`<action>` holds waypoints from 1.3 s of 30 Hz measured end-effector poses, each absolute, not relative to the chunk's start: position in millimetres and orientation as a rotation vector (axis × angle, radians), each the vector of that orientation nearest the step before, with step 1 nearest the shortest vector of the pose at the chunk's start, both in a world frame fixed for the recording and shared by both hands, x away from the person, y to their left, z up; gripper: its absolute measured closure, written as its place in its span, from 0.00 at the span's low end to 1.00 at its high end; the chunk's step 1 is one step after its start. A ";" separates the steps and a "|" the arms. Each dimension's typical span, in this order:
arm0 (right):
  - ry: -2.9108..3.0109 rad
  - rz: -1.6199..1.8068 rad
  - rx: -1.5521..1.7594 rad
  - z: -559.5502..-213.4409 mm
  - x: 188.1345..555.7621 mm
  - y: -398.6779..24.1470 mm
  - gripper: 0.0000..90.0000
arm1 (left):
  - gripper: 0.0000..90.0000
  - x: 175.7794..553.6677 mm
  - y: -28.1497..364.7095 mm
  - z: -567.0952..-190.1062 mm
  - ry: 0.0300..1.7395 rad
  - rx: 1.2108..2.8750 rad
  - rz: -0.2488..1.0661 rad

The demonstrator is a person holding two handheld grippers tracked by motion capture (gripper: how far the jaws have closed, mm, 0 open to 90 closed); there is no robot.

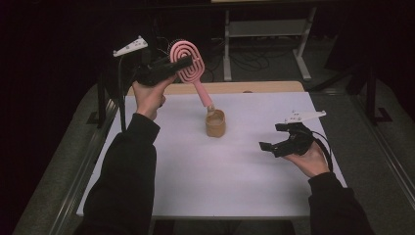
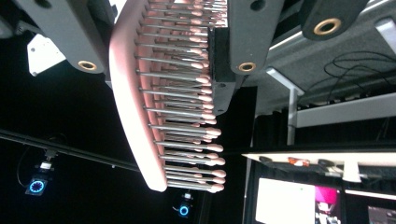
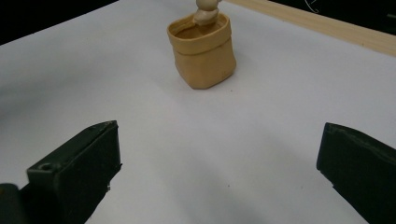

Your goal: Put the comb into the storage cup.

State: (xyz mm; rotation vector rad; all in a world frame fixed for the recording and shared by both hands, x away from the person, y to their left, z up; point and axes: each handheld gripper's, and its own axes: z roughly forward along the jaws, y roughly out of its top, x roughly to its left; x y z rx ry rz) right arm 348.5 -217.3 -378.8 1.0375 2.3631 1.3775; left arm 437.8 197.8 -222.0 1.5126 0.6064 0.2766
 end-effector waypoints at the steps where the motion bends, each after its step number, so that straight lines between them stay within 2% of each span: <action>1: 2.363 1.382 1.042 -381.0 347.4 -218.8 0.00 | 0.70 438.4 197.5 -221.7 0.605 1.506 0.281; 13: 2.343 1.409 1.082 -398.5 332.4 -232.6 0.00 | 0.70 444.9 198.9 -228.9 0.615 1.511 0.324; 39: 2.317 1.415 1.066 -415.0 311.0 -242.8 0.00 | 0.70 453.9 173.4 -267.9 0.631 1.539 0.259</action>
